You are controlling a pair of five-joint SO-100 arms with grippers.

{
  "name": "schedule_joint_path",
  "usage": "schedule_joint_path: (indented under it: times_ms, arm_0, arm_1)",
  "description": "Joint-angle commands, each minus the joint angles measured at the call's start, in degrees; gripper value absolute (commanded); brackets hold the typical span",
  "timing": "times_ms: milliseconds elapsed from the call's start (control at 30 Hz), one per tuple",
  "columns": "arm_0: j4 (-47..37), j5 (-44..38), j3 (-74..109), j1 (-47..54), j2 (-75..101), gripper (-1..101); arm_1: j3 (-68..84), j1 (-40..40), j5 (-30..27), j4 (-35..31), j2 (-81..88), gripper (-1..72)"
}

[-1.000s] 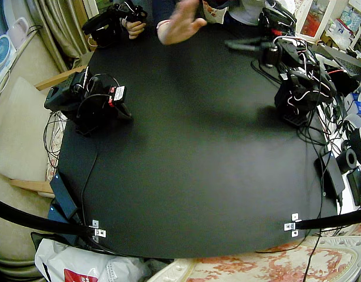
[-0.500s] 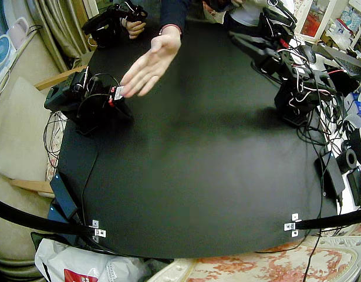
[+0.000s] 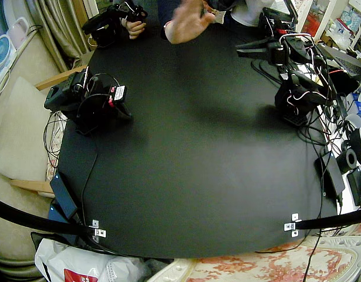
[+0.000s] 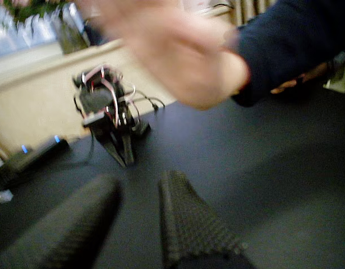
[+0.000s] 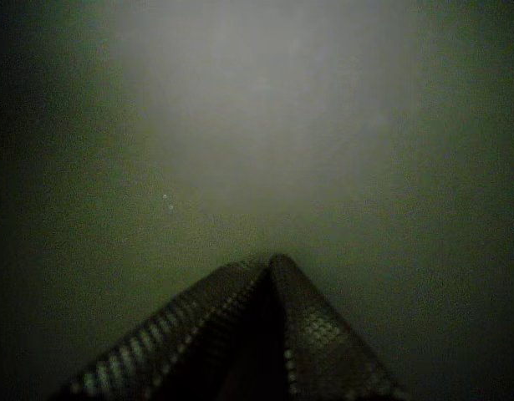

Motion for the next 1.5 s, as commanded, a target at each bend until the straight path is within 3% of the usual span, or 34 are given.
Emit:
schedule_joint_path:
  times_ms: [0,100,200,233,267,300,333,367,433,500,533,567,633,733,767,867,900,933,1000,1067,1167,1233,1333,1400,1467]
  arm_0:
    - [-0.4,4.0,-17.8,-2.6,-8.3,31]
    - [11.3,0.6,-40.0,-5.5,-25.9,29]
    - [3.6,-4.1,-23.0,-6.1,-12.5,8]
    - [3.5,-3.6,-21.2,-5.9,-9.2,9]
    - [4.1,-0.9,-22.9,-4.3,-8.3,29]
    - [7.0,0.2,-27.0,-4.1,-10.7,34]
    - [8.5,0.2,-30.3,-4.2,-13.4,30]
    - [8.9,-0.8,-30.8,-4.3,-15.2,10]
    - [10.2,-3.1,-26.9,-4.0,-15.0,0]
    - [11.7,5.4,-28.4,-0.5,-15.0,9]
    - [13.8,8.3,-33.8,-0.2,-17.3,8]
    - [11.0,7.9,-36.6,-1.8,-18.0,0]
    - [-4.0,2.1,-30.3,-7.0,-14.6,0]
    - [4.4,-10.4,-25.0,-7.1,-12.7,0]
    - [6.1,-9.6,-26.4,-7.3,-10.4,0]
    - [-9.9,-0.1,-22.1,-7.8,-4.7,0]
    - [-8.6,-0.1,-23.5,-8.3,-6.3,0]
    - [-1.5,-2.1,-27.2,-8.1,-10.6,0]
    - [7.4,-10.9,-26.9,-6.5,-14.5,0]
    - [6.6,-11.4,-23.5,-5.1,-12.7,0]
    - [-1.8,-2.9,-24.1,-5.6,-7.3,0]
    - [-3.0,-0.4,-27.9,-6.5,-9.7,0]
    - [14.6,-4.0,-42.7,-7.8,-24.9,0]
    - [17.9,-6.9,-39.2,-7.3,-25.2,0]
    - [1.8,-3.0,-19.7,-6.9,-3.3,0]
  arm_1:
    - [-0.7,-0.4,-0.9,0.4,0.7,-0.5]
    - [-0.7,-0.1,-0.9,0.4,0.7,-0.5]
    - [-0.7,-0.2,-0.7,0.4,0.7,-0.5]
    - [-0.7,-0.2,-0.7,0.4,0.7,-0.5]
    - [-0.7,-0.2,-0.8,0.4,0.7,-0.5]
    - [-0.7,-0.1,-0.8,0.4,0.7,-0.5]
    - [-0.7,-0.1,-0.8,0.4,0.7,-0.5]
    - [-0.7,-0.1,-0.8,0.4,0.7,-0.5]
    - [-0.7,-0.3,-0.6,0.4,0.7,-0.5]
    - [-0.7,-0.2,-0.5,0.4,0.7,-0.5]
    - [-0.7,-0.1,-0.6,0.4,0.7,-0.5]
    - [-0.7,0.1,-0.6,0.4,0.7,-0.5]
    - [-0.7,0.2,-0.6,0.4,0.7,-0.5]
    - [-0.7,-0.4,-0.4,0.6,0.7,-0.5]
    - [-0.7,0.1,-0.6,0.6,0.7,-0.5]
    - [-0.7,0.4,-0.7,0.4,0.7,-0.5]
    - [-0.7,0.4,-0.7,0.4,0.7,-0.5]
    - [-0.7,0.2,-0.6,0.5,0.7,-0.5]
    - [-0.7,-0.3,-0.4,0.6,0.7,-0.5]
    - [-0.7,-0.4,-0.4,0.6,0.7,-0.5]
    - [-0.7,-0.1,-0.6,0.6,0.7,-0.5]
    - [-0.7,0.2,-0.6,0.6,0.7,-0.5]
    - [-0.7,0.4,-0.6,0.6,0.7,-0.5]
    - [-0.7,0.1,-0.4,0.6,0.7,-0.5]
    - [-0.7,0.0,-0.4,0.6,0.7,-0.5]
